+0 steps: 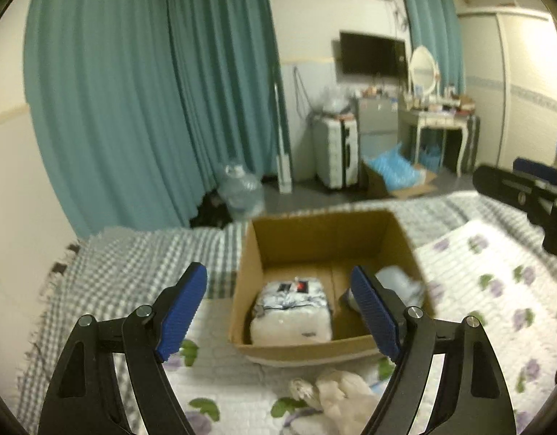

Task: Organize soft objects
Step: 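Carry both held items into the cardboard box and open both tools, then move both tools back toward the remaining items on the bed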

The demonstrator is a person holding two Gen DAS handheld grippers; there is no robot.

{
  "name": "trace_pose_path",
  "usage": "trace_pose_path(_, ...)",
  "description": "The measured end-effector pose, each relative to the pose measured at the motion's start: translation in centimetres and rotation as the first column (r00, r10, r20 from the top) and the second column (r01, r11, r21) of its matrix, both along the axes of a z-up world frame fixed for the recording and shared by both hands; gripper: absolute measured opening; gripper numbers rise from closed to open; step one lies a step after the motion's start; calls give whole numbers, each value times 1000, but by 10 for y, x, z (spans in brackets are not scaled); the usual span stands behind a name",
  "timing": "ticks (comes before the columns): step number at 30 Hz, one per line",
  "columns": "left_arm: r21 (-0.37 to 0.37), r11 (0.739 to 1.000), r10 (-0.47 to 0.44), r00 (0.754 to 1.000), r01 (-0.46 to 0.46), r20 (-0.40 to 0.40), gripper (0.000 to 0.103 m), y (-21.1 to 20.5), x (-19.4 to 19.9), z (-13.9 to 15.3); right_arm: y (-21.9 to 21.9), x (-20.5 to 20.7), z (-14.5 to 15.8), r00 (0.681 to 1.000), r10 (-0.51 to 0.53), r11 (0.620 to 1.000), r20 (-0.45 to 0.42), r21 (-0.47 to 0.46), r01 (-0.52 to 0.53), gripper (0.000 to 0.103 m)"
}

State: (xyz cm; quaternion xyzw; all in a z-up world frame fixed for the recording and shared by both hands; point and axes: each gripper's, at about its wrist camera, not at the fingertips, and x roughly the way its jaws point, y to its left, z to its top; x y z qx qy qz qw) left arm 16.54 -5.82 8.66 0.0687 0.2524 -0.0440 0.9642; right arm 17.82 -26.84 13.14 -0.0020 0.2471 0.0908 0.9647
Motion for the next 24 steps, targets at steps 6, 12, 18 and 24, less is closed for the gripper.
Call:
trace_pose_path(6,-61,998,-14,998,18,61,83,17,-62,29,-9,-74,33,999,-6,1000,36,-20,7,102)
trace_pose_path(12,-99,995,27,999,-24,26,83,37,-105,-1,0,-126,9,998,62,998,31,-31,-61,102)
trace_pose_path(18,-76,991,108,992,-113,-60,83,44,-122,-71,46,-138,-77,988,140,986,-62,-87,-145,102)
trace_pose_path(24,-7,990,139,974,-143,-180,83,53,-116,-147,79,-120,-178,938,172,977,-301,-72,-202,102)
